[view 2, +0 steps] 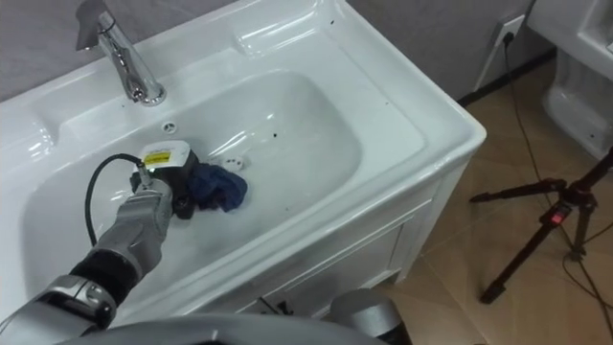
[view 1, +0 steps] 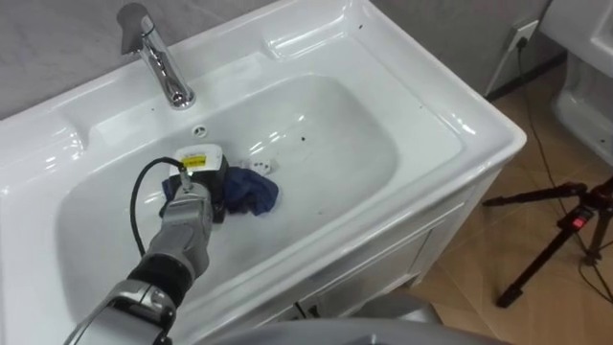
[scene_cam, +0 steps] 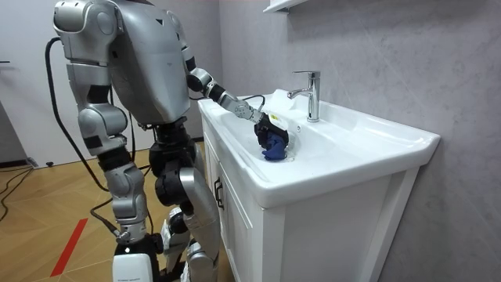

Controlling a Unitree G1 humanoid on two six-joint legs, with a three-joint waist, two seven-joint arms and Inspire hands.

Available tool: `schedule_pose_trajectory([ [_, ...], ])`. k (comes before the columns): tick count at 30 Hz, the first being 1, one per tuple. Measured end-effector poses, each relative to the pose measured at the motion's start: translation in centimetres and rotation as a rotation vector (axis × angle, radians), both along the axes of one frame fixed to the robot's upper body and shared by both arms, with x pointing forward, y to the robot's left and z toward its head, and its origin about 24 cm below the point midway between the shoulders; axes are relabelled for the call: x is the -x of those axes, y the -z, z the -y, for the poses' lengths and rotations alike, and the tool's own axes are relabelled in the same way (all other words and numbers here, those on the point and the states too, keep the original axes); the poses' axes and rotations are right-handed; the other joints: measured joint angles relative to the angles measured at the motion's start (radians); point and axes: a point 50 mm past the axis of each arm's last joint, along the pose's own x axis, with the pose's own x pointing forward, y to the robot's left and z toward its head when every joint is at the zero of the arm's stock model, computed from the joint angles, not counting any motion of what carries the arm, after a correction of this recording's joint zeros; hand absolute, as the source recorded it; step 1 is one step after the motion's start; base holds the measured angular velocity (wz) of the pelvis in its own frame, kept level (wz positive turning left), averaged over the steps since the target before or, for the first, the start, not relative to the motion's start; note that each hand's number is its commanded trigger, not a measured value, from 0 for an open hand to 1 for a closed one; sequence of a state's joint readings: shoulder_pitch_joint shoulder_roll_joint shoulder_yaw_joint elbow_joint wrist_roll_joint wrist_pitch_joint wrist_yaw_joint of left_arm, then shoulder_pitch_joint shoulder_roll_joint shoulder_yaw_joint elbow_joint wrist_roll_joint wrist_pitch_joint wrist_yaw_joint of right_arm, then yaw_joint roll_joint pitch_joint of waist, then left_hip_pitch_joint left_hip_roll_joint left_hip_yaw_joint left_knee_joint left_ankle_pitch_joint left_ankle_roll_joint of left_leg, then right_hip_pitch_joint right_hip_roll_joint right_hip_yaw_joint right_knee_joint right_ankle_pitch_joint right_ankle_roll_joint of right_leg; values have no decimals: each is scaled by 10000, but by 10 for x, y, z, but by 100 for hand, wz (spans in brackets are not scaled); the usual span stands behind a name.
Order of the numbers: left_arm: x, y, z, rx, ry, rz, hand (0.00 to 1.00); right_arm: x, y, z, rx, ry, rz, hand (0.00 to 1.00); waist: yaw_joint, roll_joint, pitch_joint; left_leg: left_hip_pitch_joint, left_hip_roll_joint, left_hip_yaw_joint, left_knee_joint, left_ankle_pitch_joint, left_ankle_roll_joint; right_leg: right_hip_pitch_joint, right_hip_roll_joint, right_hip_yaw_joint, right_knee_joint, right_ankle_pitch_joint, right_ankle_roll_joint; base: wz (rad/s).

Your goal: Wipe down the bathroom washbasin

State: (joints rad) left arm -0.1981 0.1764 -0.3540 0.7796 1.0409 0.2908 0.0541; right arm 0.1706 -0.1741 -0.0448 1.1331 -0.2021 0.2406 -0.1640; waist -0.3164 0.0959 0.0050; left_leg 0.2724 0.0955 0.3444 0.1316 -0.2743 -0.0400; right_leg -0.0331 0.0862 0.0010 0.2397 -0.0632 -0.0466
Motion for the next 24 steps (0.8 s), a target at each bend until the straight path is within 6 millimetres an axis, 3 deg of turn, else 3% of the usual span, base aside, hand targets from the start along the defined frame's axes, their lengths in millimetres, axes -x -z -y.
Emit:
schedule_pose_trajectory([
  [12,4,-3,-11,-106,-146,236,100,-6,0,1,88,-72,143,0,331,123,0,-129,1,-244,8,-2,2,-51,13,-116,-15,-25,0,2],
  [18,1,-10,-13,-53,-96,225,100,-10,-1,2,94,-30,233,0,616,262,-12,-292,-12,-492,21,2,8,-87,-69,-341,-80,-55,14,13],
  [24,-2,-13,-11,621,-559,229,100,-16,0,-1,-96,398,638,0,621,292,-20,-464,-37,-748,215,43,62,-68,-255,-566,-176,-82,50,11],
])
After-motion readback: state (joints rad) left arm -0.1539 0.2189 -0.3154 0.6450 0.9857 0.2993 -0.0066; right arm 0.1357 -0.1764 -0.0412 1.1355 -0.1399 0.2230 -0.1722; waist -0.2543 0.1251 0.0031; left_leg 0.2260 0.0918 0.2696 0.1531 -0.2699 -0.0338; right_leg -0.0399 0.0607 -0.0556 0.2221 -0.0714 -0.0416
